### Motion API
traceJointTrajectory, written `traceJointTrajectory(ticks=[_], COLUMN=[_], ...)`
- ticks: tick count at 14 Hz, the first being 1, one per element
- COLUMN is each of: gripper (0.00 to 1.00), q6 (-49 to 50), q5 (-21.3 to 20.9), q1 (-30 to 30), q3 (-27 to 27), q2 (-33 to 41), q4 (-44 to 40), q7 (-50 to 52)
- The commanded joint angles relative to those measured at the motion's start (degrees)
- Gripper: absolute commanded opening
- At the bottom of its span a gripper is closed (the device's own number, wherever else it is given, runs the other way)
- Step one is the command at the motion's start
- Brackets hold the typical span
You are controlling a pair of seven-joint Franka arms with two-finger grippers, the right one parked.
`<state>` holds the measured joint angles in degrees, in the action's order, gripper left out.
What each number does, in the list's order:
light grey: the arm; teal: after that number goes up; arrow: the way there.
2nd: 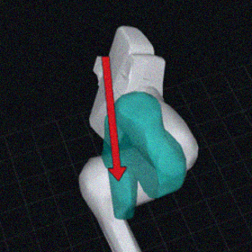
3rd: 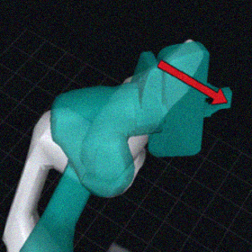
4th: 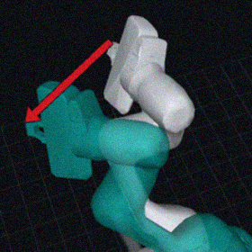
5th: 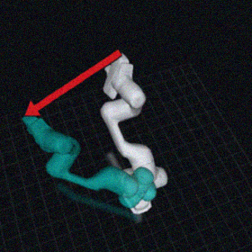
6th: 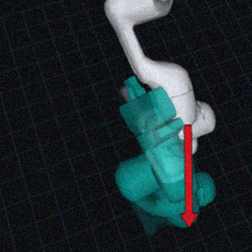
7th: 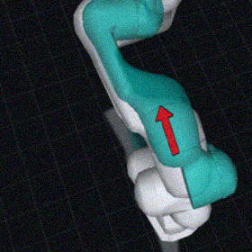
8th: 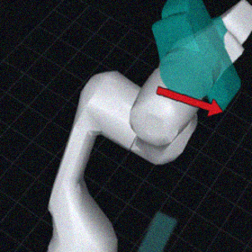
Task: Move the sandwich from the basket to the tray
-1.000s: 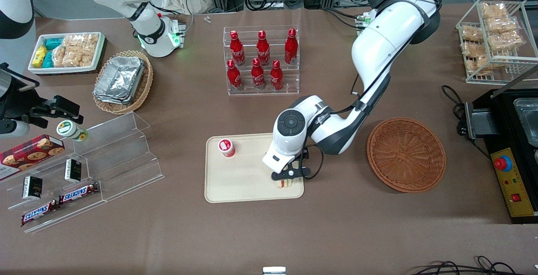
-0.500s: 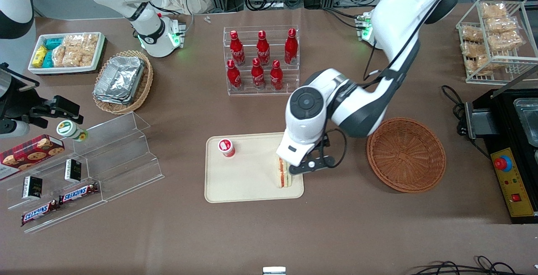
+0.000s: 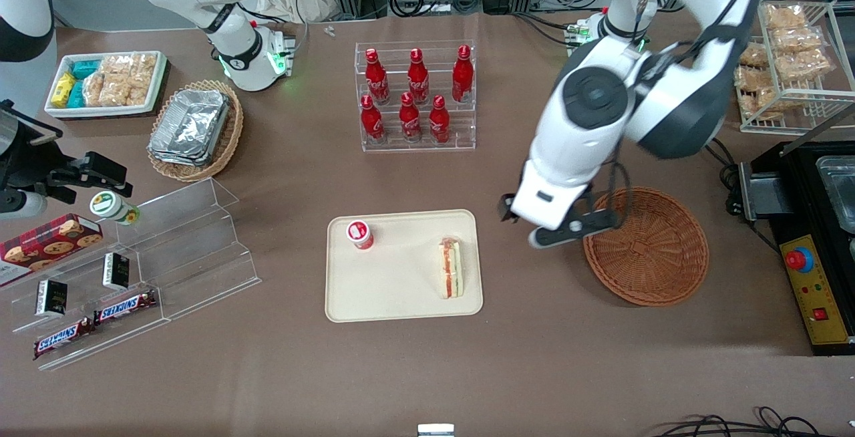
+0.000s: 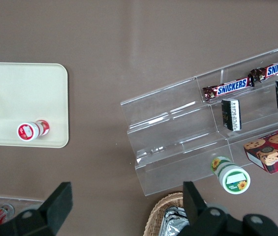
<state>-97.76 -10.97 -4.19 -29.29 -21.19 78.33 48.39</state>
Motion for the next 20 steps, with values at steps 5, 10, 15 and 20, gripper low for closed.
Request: traceJointTrajectory(ticks=[5,10,15,20], gripper=[1.00,1.00,1.00,1.00], q6=[8.1,12.1,12.4,4.2], q5=[4.5,4.6,7.8,11.5], q1=[12.3,20.0,14.2,8.1], q3=[0.1,-0.2,9.6,21.3], q2=[10.8,13.7,16.4,24.8], q4=[3.8,4.2,7.1,20.5], q7=[-9.4,-15.8,-26.6,-40.2])
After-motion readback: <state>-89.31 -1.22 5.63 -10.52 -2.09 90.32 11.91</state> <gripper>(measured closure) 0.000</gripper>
